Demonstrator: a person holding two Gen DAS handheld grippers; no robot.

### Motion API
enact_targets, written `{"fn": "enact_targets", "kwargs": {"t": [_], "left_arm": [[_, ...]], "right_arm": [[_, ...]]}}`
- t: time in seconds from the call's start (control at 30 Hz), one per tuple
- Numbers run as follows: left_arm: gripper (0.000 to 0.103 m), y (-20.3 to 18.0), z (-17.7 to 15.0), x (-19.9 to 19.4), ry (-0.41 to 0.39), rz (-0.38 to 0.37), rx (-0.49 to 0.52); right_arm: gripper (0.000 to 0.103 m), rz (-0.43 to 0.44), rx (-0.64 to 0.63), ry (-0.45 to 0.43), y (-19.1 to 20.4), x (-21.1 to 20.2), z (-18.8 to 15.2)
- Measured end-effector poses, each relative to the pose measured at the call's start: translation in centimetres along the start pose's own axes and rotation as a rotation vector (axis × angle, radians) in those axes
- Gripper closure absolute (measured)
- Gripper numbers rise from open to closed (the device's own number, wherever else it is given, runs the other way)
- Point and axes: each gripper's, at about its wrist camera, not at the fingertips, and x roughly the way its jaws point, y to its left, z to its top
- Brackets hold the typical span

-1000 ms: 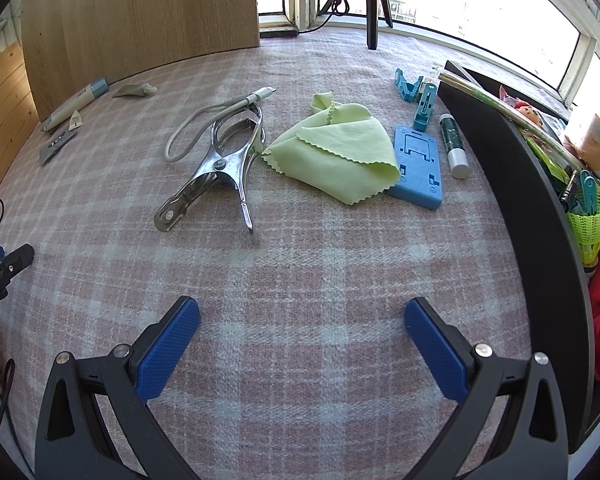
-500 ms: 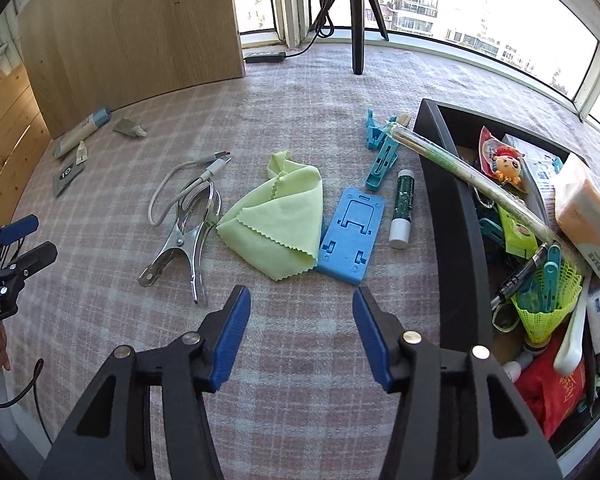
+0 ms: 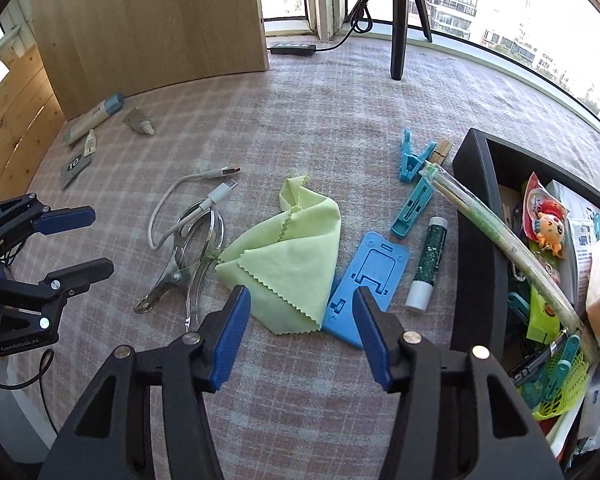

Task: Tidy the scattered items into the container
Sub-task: 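Move the right tool to the yellow-green cloth while the left tool approaches the white cable, then close the right tool on the cloth while the left tool grasps the white USB cable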

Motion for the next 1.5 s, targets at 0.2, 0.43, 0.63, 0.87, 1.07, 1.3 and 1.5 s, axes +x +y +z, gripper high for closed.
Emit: {"fn": "enact_targets", "kwargs": {"t": [0.2, 0.43, 0.63, 0.87, 1.07, 1.3, 1.5], "left_arm": [[0.054, -0.2, 0.7, 1.9, 0.038, -0.021, 0.055], [0.056, -0.1, 1.4, 3.4, 0.040, -0.039, 0.100], [0.087, 0.4, 2.2, 4.4, 0.050, -0.042, 0.077], [0.096, 1.9, 2.7, 4.3, 0.033, -0.075, -0.024], [0.100, 3.5, 3.2, 3.7, 0.021, -0.088, -0.159], [0.100, 4.9, 2.6, 1.6, -0.021, -0.128, -0.271], [0.100, 5.6, 2.4, 0.2, -0.042, -0.139, -0.337]], "right_arm": [[0.050, 0.003, -0.023, 0.034, 0.2, 2.1, 1.2], [0.050, 0.021, -0.028, 0.060, -0.1, 3.4, 1.9], [0.050, 0.047, -0.033, 0.063, 0.2, 4.0, 2.6], [0.053, 0.052, -0.064, 0.075, 1.6, 4.7, 3.3], [0.094, 0.052, -0.045, 0.080, 1.7, 5.1, 4.1], [0.097, 0.084, 0.024, 0.049, 1.7, 4.5, 3.9], [0.098, 0.153, 0.129, -0.018, 0.1, 1.9, 3.9]]}}
